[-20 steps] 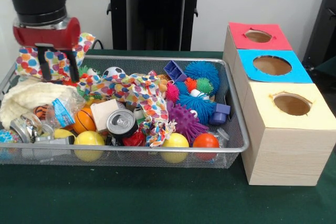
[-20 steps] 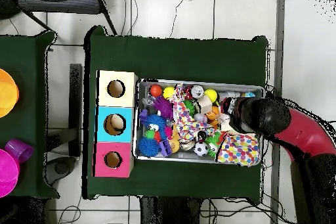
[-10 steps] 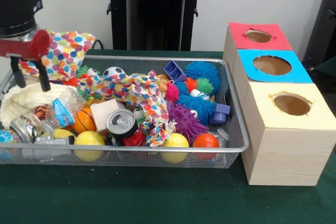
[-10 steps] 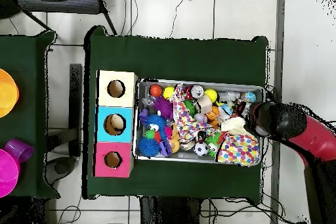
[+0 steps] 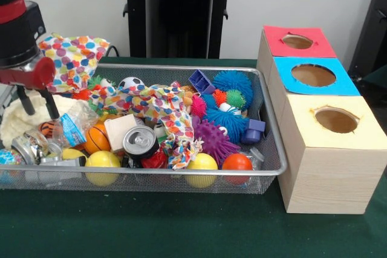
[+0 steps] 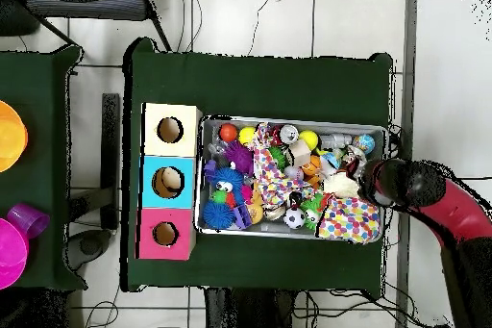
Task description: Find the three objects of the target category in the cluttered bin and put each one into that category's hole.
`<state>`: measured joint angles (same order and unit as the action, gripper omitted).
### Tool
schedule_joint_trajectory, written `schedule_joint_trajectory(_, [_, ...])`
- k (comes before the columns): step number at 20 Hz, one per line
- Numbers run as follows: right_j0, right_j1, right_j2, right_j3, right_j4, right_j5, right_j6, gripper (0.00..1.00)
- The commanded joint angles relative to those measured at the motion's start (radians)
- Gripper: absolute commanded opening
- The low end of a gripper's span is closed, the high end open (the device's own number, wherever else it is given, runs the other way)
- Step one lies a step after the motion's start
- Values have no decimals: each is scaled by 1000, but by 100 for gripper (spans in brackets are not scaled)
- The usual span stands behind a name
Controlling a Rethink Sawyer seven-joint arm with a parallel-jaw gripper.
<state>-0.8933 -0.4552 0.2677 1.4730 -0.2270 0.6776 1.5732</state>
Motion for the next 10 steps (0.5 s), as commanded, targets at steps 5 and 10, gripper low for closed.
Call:
schedule_joint_trajectory(5, [-26, 50, 73, 57, 52, -27, 61, 100])
schedule_joint_trajectory(10, [-47, 58, 97, 81, 76, -40, 68, 100])
